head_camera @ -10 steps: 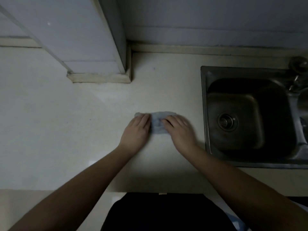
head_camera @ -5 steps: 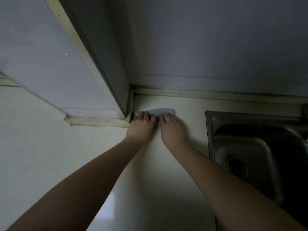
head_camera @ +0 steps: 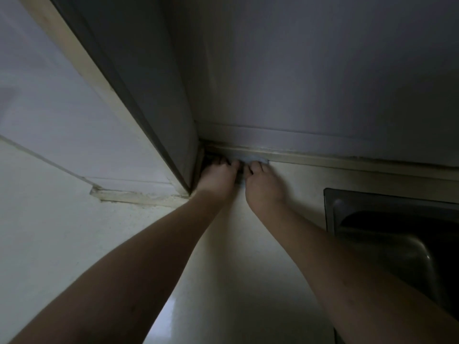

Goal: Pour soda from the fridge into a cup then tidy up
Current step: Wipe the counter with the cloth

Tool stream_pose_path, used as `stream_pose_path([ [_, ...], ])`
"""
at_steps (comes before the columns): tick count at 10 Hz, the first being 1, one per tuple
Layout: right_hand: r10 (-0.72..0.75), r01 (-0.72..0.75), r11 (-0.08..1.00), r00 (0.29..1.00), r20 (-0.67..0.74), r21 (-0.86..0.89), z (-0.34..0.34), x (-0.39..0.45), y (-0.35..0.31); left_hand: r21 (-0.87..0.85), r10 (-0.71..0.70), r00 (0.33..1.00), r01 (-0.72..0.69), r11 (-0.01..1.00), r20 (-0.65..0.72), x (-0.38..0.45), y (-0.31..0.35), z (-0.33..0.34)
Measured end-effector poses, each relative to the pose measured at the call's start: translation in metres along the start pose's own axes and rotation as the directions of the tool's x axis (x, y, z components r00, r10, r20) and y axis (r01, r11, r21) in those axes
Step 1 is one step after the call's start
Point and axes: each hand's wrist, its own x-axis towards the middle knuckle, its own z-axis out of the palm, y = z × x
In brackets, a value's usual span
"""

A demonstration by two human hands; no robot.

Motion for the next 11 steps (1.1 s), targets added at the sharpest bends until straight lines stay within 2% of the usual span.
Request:
stream_pose_path([
  [2, 0.053, -0.053, 0.997, 0.999, 0.010, 0.058, -0.001, 0.000, -0.007, 0.069, 0.001, 1.000, -0.001, 0.998, 0.000, 0.001, 0.002, -0.001],
  [3, 0.063, -0.063, 0.997, 0.998, 0.000, 0.052, -0.006, -0.002, -0.010, -0.004, -0.023, 1.000, 0.023, 1.000, -0.002, -0.003, 0.008, -0.006],
  [4, 0.008, -0.006, 0.994, 1.000, -0.010, 0.106, -0.005, -0.010, -0.002, -0.084, -0.079, 0.996, 0.081, 0.993, 0.036, -0.011, 0.009, 0.000],
  [5, 0.025, -0.021, 0.977, 1.000, -0.016, 0.214, -0.005, -0.036, 0.008, -0.112, -0.114, 0.988, 0.126, 0.986, 0.108, -0.027, 0.007, -0.002],
  [6, 0.167, -0.154, 0.953, 0.986, -0.029, 0.260, -0.007, -0.072, 0.005, -0.093, -0.056, 0.998, 0.059, 0.994, 0.033, -0.057, 0.006, -0.018],
  [7, 0.208, -0.194, 0.941, 0.978, -0.023, 0.278, -0.012, -0.100, -0.006, -0.045, 0.003, 0.999, -0.005, 0.999, -0.041, -0.088, 0.004, -0.034],
  [9, 0.143, -0.142, 0.948, 0.990, 0.014, 0.283, -0.040, -0.163, -0.040, -0.021, 0.076, 0.996, -0.075, 0.997, 0.053, -0.165, -0.007, -0.049],
  [11, 0.133, -0.101, 0.957, 0.986, -0.100, 0.271, -0.064, -0.241, -0.072, 0.002, 0.125, 0.992, -0.125, 0.992, 0.018, -0.253, -0.025, -0.061],
])
